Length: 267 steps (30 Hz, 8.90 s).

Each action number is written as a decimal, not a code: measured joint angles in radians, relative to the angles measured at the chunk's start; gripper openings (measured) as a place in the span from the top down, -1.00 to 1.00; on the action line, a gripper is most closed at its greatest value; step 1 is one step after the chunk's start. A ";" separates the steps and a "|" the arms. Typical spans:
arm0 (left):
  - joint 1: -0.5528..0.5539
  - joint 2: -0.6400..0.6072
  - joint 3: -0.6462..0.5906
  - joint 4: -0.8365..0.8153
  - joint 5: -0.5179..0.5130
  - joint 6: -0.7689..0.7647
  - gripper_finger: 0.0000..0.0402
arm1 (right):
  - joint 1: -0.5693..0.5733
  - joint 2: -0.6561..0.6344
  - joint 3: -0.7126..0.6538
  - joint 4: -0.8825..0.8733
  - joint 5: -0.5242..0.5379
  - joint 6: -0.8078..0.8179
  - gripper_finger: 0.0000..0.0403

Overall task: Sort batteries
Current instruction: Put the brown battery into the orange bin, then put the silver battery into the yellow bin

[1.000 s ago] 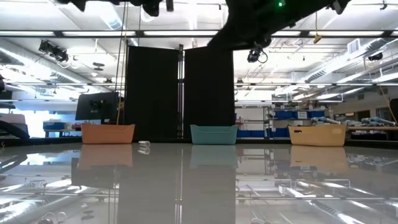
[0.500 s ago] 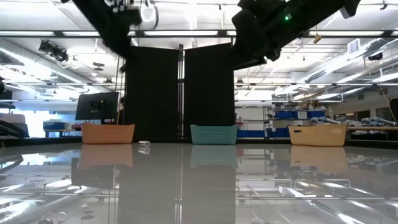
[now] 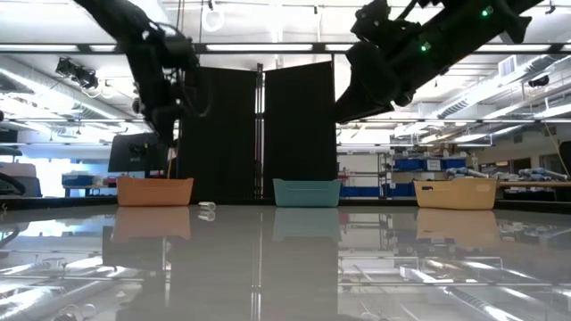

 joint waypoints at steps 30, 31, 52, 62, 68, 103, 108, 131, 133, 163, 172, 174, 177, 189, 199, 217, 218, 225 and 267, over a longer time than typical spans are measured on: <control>0.171 0.449 -0.001 0.166 0.105 -0.021 0.74 | 0.013 0.000 -0.105 0.091 -0.002 0.071 0.12; 0.171 0.450 -0.001 0.166 0.105 -0.023 0.74 | 0.013 0.000 -0.105 0.091 -0.002 0.071 0.12; 0.164 0.322 -0.003 0.147 0.063 -0.020 0.53 | 0.013 0.000 -0.105 0.091 -0.017 0.071 0.13; 0.041 0.035 -0.145 0.363 0.172 0.005 0.97 | 0.011 0.000 -0.105 0.092 -0.060 0.117 0.14; -0.101 -0.092 -0.300 0.512 0.601 0.062 0.94 | 0.009 0.000 -0.105 0.101 -0.065 0.118 0.15; -0.374 0.343 -0.037 0.146 0.270 0.419 0.21 | -0.035 0.000 -0.105 0.187 -0.141 0.022 0.19; -0.375 0.402 -0.008 0.110 0.268 0.432 0.21 | -0.035 0.000 -0.105 0.187 -0.145 0.023 0.19; -0.351 0.439 -0.008 0.081 0.284 0.270 0.22 | -0.032 0.000 -0.105 0.191 -0.167 0.026 0.21; -0.351 0.439 -0.008 0.081 0.289 0.221 0.22 | -0.032 0.000 -0.105 0.192 -0.167 0.026 0.21; -0.339 0.441 -0.011 0.148 0.357 -0.040 0.26 | -0.032 0.000 -0.105 0.194 -0.167 0.026 0.25; -0.338 0.441 -0.010 0.145 0.339 -0.044 0.64 | -0.032 0.000 -0.105 0.194 -0.167 0.026 0.25; -0.339 0.441 -0.009 0.149 0.339 -0.044 0.73 | -0.032 0.000 -0.105 0.194 -0.168 0.026 0.25; -0.339 0.440 -0.009 0.161 0.339 -0.041 0.77 | -0.032 0.000 -0.105 0.194 -0.168 0.025 0.26; -0.383 0.437 -0.013 0.317 0.419 -0.043 0.77 | -0.032 0.000 -0.105 0.194 -0.187 0.023 0.27; -0.496 0.437 -0.192 1.083 0.658 -0.191 0.77 | -0.028 0.000 -0.173 0.403 -0.189 0.043 0.27; -0.649 0.434 -0.331 1.886 0.735 -0.334 0.77 | -0.018 -0.001 -0.193 0.893 -0.185 -0.148 0.26; -0.651 0.434 -0.331 1.889 0.731 -0.333 0.77 | -0.018 -0.001 -0.189 0.894 -0.191 -0.157 0.26; -0.663 0.434 -0.330 1.894 0.696 -0.333 0.77 | -0.018 -0.001 -0.180 0.905 -0.241 -0.167 0.27; -0.682 0.435 -0.253 1.782 0.695 -0.302 0.60 | -0.034 0.000 -0.180 0.908 -0.247 -0.211 0.66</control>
